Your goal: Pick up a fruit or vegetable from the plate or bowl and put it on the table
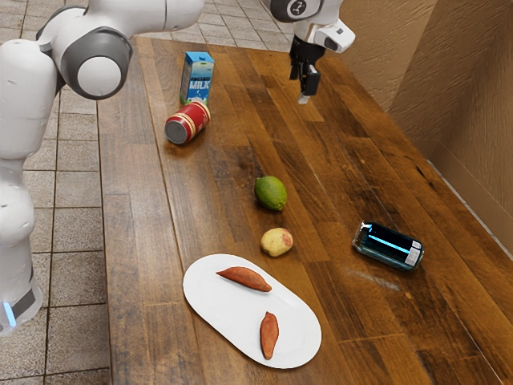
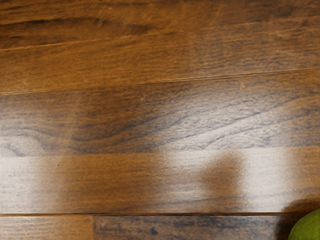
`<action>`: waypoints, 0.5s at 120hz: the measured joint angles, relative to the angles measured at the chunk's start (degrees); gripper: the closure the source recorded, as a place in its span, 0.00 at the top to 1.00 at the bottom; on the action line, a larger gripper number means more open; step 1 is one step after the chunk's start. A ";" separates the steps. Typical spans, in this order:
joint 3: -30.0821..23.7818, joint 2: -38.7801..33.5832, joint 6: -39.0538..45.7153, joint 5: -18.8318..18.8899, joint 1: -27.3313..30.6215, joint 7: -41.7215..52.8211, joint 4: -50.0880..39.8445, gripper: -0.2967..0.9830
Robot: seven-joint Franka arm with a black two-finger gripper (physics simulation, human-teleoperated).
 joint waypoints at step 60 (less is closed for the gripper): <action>-0.73 0.00 4.75 -0.47 -5.05 -0.81 -3.76 0.77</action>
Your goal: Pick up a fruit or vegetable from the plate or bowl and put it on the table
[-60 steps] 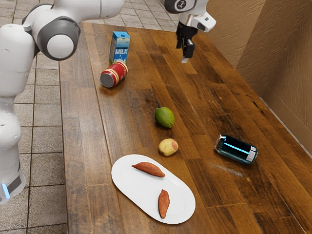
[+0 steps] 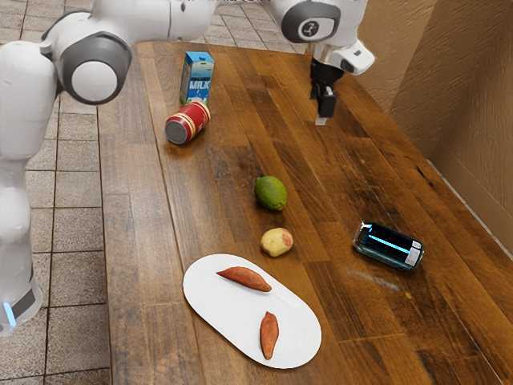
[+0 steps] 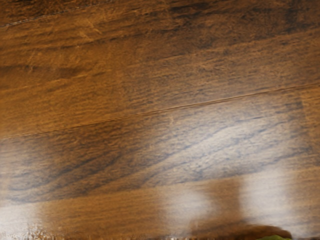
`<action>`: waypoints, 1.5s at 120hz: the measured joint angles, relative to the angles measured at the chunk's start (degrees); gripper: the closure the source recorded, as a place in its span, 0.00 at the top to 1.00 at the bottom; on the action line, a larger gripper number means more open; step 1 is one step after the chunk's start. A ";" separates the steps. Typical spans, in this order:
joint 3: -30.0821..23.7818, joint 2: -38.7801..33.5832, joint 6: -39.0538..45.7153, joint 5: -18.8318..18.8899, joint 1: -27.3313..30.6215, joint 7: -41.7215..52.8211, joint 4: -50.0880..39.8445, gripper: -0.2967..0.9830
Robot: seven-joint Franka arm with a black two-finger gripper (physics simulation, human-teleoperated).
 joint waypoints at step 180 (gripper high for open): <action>2.27 -27.67 18.69 -6.54 -24.21 4.29 -48.03 0.77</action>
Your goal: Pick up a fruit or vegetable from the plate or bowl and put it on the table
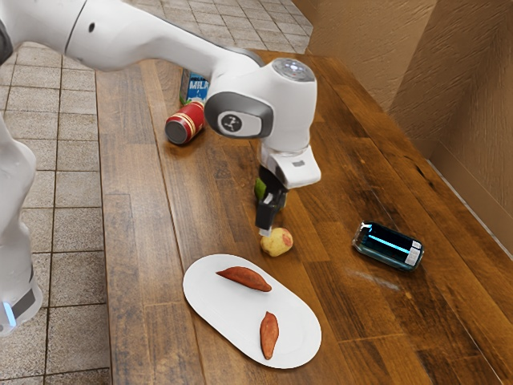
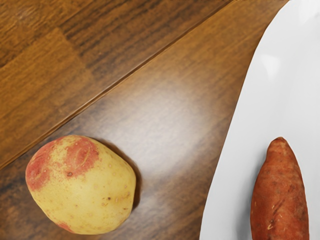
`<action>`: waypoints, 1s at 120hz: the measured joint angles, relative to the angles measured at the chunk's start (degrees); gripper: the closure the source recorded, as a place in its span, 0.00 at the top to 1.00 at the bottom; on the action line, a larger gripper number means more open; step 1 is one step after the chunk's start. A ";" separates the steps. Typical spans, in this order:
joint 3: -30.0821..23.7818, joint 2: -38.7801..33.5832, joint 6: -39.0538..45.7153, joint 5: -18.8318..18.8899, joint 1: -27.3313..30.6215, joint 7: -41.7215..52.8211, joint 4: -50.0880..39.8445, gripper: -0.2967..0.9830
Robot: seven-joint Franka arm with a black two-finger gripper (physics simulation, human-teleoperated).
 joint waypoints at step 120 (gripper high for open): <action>-3.69 -5.55 11.32 -10.09 -1.97 0.44 -16.38 0.77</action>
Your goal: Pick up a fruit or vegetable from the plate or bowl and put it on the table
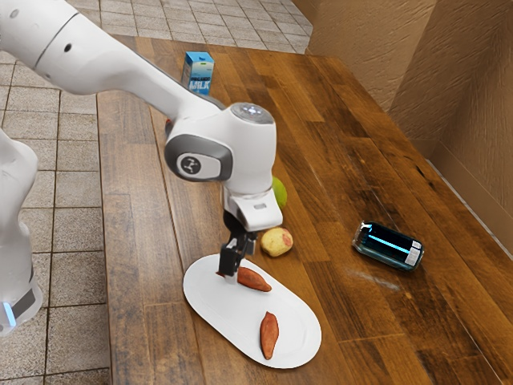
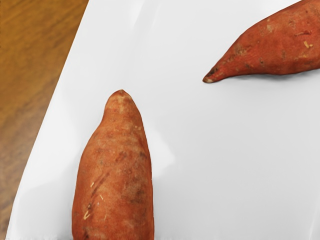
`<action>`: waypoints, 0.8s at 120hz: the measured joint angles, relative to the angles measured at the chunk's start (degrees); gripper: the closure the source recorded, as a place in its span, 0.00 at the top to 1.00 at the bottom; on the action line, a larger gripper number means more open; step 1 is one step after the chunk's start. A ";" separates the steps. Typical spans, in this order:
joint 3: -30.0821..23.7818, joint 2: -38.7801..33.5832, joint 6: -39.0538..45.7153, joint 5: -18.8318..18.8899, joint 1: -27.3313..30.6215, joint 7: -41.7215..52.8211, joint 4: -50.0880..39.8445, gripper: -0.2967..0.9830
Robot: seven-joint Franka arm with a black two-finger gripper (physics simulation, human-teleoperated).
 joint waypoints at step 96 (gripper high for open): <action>0.12 4.03 1.76 0.20 2.43 -1.48 -0.96 0.77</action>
